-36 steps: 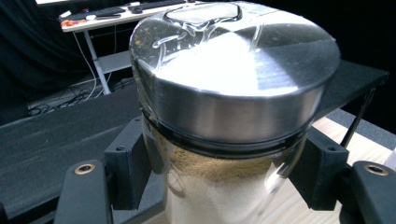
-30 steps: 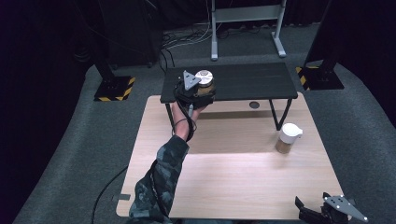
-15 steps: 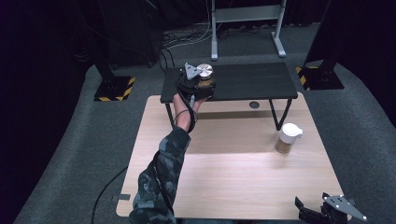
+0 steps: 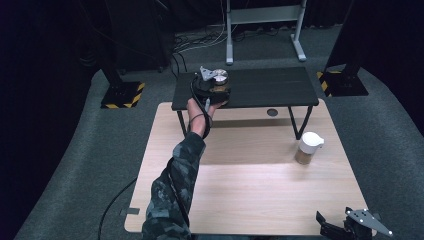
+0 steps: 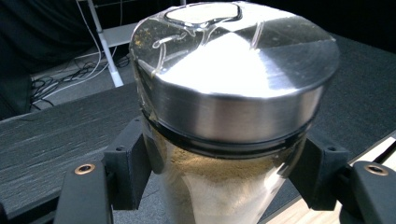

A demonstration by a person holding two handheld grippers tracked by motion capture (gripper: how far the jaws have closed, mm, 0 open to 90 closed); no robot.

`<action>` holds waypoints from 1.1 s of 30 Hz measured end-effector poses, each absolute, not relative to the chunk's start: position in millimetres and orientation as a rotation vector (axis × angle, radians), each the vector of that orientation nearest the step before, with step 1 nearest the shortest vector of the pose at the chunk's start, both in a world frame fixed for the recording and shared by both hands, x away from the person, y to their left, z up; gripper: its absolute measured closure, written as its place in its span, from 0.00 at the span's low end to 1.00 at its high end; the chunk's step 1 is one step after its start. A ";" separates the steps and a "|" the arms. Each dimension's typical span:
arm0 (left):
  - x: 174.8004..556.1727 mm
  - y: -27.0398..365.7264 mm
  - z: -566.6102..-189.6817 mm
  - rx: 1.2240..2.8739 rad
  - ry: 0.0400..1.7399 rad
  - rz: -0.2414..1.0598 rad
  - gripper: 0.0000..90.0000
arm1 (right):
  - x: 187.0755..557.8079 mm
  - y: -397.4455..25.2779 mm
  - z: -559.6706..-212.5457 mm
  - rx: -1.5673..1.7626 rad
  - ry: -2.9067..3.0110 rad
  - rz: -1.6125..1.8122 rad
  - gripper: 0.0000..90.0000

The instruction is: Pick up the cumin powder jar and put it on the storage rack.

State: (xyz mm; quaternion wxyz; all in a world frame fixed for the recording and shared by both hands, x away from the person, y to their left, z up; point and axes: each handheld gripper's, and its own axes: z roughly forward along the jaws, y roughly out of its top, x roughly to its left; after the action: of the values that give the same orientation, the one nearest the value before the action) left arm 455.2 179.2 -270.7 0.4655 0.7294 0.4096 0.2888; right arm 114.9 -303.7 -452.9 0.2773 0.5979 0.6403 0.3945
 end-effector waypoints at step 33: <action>460.6 186.3 -282.9 1.748 1.019 0.674 0.34 | 116.3 -302.5 -452.6 1.598 1.735 1.057 0.00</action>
State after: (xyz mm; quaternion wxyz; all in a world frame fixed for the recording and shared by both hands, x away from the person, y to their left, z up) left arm 460.6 186.3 -282.9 0.4833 0.7175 0.4184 0.2766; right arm 116.3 -302.5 -452.6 0.2748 0.5943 0.6454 0.3933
